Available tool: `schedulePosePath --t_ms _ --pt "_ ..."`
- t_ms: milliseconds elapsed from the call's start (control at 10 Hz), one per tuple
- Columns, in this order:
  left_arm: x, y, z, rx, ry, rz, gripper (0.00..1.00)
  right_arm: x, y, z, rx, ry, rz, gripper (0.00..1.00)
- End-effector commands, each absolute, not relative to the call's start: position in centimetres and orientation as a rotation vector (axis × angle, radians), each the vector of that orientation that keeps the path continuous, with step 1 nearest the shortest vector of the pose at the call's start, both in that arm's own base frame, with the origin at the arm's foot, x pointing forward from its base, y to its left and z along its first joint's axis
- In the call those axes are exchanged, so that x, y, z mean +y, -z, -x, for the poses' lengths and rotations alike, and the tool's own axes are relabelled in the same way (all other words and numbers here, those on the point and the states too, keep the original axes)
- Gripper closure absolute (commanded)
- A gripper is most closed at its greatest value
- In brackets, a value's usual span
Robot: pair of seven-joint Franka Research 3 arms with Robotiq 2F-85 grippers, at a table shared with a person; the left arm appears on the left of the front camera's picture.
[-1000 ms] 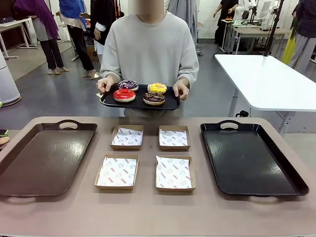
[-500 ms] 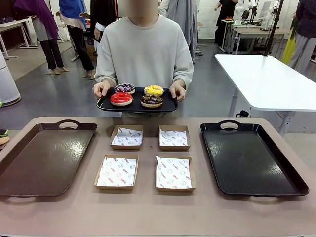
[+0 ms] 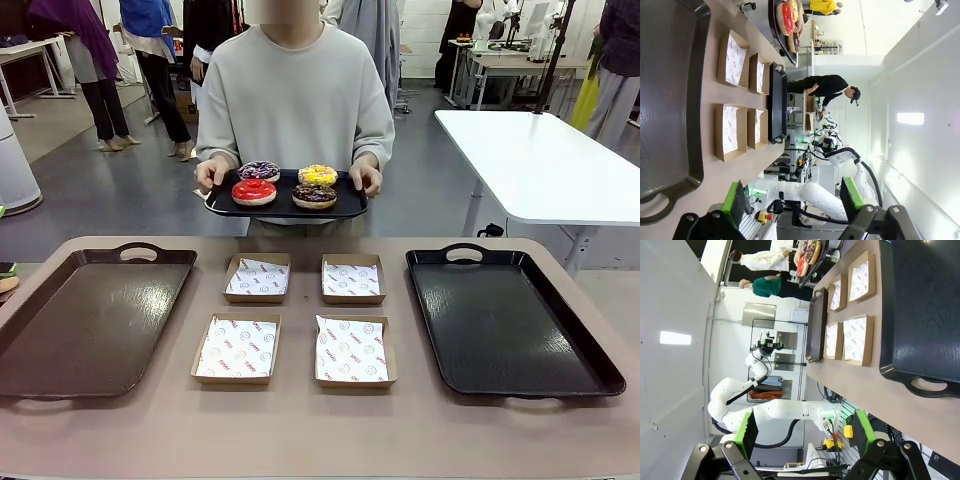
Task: Individually package the donuts and arrange them on the tray.
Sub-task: Pick up one Paper togo box.
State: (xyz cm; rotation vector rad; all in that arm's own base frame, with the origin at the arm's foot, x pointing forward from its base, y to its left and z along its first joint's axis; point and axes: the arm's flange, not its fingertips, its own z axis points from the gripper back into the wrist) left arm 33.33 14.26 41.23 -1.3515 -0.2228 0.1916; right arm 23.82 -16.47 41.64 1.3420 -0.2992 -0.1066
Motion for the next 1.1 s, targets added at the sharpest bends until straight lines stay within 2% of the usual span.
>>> schedulePosePath --t_ms 0,1000 --pt "14.52 -41.33 -33.2 -0.239 -0.189 1.372 0.0 -16.67 -41.7 -23.7 -0.312 0.104 -1.351 0.0" --pt "14.52 -41.33 -33.2 -0.239 -0.189 1.372 0.0 -16.47 -41.64 -23.82 -0.299 0.107 -1.342 0.0"
